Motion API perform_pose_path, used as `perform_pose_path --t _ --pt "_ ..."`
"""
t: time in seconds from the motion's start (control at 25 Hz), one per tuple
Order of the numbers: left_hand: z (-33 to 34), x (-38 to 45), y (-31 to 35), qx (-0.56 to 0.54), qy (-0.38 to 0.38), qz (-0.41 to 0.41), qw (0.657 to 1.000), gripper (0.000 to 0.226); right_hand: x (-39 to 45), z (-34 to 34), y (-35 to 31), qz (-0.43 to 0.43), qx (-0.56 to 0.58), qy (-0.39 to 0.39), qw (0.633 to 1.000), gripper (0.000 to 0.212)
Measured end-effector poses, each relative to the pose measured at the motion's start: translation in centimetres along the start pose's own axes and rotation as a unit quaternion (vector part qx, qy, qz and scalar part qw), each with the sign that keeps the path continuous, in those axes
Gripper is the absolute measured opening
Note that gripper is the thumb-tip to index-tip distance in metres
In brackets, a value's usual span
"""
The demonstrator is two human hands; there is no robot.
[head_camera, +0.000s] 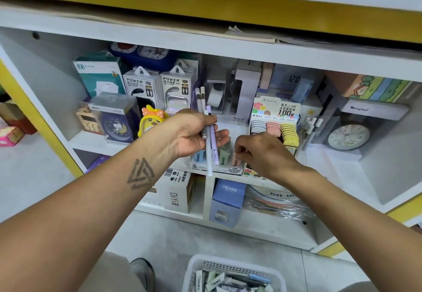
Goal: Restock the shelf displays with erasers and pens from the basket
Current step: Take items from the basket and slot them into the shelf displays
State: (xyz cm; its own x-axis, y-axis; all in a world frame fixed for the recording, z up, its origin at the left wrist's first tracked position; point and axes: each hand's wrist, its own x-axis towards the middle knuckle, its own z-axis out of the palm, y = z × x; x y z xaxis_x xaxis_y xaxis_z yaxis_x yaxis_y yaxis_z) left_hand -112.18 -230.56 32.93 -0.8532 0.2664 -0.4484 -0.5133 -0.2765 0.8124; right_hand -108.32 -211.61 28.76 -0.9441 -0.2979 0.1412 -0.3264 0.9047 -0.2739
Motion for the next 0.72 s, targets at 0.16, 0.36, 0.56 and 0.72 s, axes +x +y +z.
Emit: perform_pose_path --t 0.16,0.36,0.56,0.72 --pt "0.7 0.0 -0.2 -0.001 -0.036 -0.010 0.999 0.005 0.1 -1.2 -0.1 0.020 0.039 0.044 0.998 0.014" --pt "2.5 0.0 -0.9 -0.013 -0.077 0.019 0.997 0.005 -0.9 -3.6 -0.7 0.154 0.412 0.001 0.898 0.014" --pt "4.8 0.2 -1.8 0.025 -0.118 0.037 0.992 0.017 -1.3 -4.7 -0.4 0.166 0.372 0.177 0.896 0.015" --pt "6.7 -0.1 -3.0 0.067 -0.207 0.013 0.976 0.024 -1.8 -6.4 1.3 0.188 0.434 0.178 0.863 0.016"
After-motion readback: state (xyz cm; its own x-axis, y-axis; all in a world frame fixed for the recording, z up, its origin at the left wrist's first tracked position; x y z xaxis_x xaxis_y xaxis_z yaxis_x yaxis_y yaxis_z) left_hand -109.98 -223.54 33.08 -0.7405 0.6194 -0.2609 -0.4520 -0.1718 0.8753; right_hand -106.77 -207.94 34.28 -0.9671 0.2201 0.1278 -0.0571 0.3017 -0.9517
